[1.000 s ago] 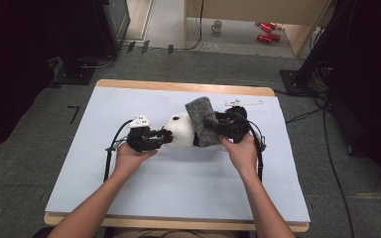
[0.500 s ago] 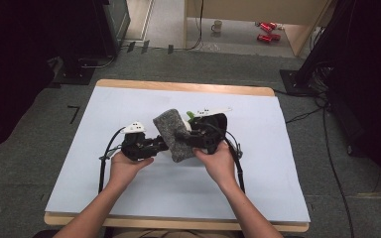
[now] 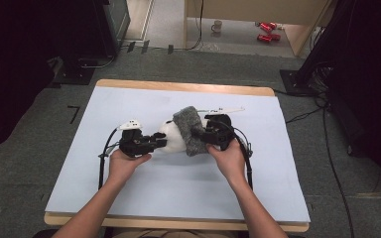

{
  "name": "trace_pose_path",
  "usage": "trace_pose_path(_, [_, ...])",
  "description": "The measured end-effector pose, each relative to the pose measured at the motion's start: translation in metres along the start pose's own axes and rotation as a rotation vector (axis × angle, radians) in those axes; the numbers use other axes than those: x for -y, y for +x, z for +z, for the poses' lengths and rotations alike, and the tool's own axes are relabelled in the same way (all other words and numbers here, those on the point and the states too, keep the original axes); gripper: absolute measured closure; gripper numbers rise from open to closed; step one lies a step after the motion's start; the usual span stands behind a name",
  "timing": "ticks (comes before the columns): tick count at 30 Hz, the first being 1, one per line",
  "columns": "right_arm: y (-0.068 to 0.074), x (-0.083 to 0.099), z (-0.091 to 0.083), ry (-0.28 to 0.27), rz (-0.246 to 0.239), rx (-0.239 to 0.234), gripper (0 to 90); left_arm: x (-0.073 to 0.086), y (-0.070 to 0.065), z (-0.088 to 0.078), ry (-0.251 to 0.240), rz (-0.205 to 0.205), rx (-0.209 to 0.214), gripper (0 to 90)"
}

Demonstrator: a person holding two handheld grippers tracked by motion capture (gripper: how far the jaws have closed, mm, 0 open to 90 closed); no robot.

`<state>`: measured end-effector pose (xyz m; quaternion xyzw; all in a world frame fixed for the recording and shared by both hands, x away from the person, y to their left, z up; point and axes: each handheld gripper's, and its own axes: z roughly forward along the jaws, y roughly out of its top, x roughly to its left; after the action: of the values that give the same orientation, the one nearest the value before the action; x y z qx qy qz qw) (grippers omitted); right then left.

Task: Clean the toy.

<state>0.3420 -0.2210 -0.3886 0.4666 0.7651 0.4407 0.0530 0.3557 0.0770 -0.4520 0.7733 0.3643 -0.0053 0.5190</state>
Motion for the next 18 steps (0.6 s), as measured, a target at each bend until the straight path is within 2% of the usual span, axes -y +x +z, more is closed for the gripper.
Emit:
trace_pose_path(7, [-0.021, -0.003, -0.025, -0.044, 0.053, 0.045, 77.4, -0.002, 0.005, 0.000, -0.001, -0.033, 0.011, 64.7])
trace_pose_path(11, [-0.038, 0.000, -0.039, -0.070, 0.094, 0.078, 77.3, -0.003, 0.005, 0.001, 0.002, -0.021, 0.010, 64.6])
trace_pose_path(18, [-0.050, 0.005, -0.049, -0.082, 0.112, 0.120, 77.2, -0.005, 0.006, 0.002, 0.003, -0.023, 0.018, 64.5])
